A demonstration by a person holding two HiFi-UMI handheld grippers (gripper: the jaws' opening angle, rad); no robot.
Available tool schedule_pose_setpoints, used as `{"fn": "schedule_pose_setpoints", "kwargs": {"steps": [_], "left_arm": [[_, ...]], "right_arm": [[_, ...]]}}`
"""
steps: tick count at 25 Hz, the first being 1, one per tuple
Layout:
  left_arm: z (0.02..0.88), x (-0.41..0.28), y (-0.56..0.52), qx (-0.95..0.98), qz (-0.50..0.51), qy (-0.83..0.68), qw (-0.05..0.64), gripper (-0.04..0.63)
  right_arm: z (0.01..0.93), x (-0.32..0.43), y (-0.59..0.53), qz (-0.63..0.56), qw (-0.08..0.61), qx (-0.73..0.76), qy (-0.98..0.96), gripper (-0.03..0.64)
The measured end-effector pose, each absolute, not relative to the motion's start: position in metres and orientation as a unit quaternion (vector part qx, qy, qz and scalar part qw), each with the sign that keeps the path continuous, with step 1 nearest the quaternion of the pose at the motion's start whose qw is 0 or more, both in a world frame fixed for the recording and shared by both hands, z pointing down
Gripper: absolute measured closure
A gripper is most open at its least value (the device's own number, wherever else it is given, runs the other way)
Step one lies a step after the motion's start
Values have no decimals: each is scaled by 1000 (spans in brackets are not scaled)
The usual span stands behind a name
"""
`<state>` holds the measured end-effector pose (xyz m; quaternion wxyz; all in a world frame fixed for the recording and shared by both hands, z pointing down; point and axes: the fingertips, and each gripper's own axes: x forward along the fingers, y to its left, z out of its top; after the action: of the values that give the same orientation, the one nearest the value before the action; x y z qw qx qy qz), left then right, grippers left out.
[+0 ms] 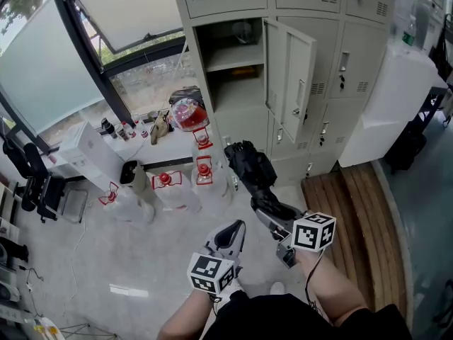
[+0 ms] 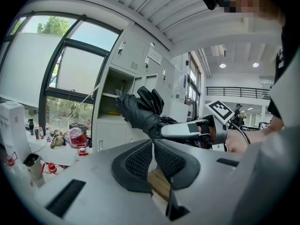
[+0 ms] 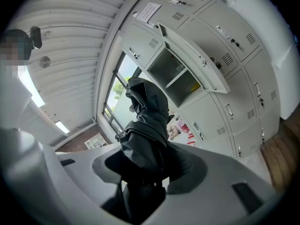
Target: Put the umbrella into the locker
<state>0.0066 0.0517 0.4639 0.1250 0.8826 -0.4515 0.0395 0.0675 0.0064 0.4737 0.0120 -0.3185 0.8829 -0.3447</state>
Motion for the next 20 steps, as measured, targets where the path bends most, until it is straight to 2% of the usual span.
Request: {"fn": "schedule_pose_setpoints", "kwargs": {"steps": [20], "left_arm": [[467,-67,19,904,37,-407,127,568]], "right_arm": [[476,-3,-26,-342,18,-366,865,356]]}}
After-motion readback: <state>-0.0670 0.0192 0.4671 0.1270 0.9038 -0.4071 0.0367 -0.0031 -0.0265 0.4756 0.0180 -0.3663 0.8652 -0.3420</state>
